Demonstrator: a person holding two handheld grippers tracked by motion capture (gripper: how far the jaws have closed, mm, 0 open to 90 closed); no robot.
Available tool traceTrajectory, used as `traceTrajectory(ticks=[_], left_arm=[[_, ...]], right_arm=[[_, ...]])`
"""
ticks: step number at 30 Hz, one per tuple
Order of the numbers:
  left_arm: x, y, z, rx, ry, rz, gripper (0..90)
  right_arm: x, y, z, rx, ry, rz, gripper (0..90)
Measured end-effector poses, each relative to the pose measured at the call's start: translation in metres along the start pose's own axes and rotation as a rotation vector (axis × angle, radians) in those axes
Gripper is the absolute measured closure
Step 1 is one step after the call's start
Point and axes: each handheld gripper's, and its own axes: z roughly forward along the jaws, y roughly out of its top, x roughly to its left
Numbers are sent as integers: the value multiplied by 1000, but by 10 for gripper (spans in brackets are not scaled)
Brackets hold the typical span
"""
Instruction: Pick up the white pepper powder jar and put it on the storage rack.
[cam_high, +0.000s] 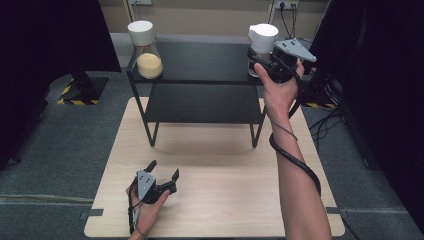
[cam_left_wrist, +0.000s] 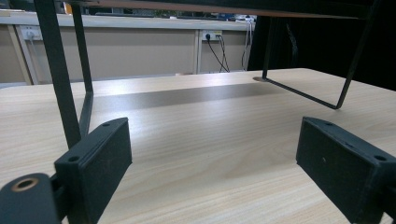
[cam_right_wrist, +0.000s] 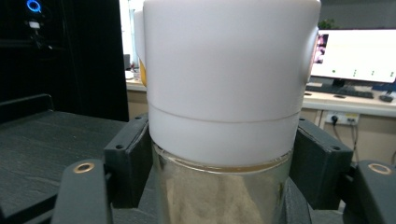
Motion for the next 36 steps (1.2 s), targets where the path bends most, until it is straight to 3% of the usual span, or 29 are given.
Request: traceTrajectory(ticks=[9, 16, 21, 29, 36], left_arm=[[0, 0, 0, 0, 1, 2, 100], [0, 0, 0, 0, 2, -1, 100], [0, 0, 0, -1, 2, -1, 100], [0, 0, 0, 1, 3, -1, 100], [-1, 0, 0, 0, 5, 5, 100]], right_arm=[[1, 7, -6, 14, 17, 27, 113], [0, 6, -18, -3, 34, 29, 96], [-4, 4, -28, -19, 64, 56, 96], [1, 4, -45, -31, 74, -2, 96], [2, -1, -56, -34, 85, -12, 96]])
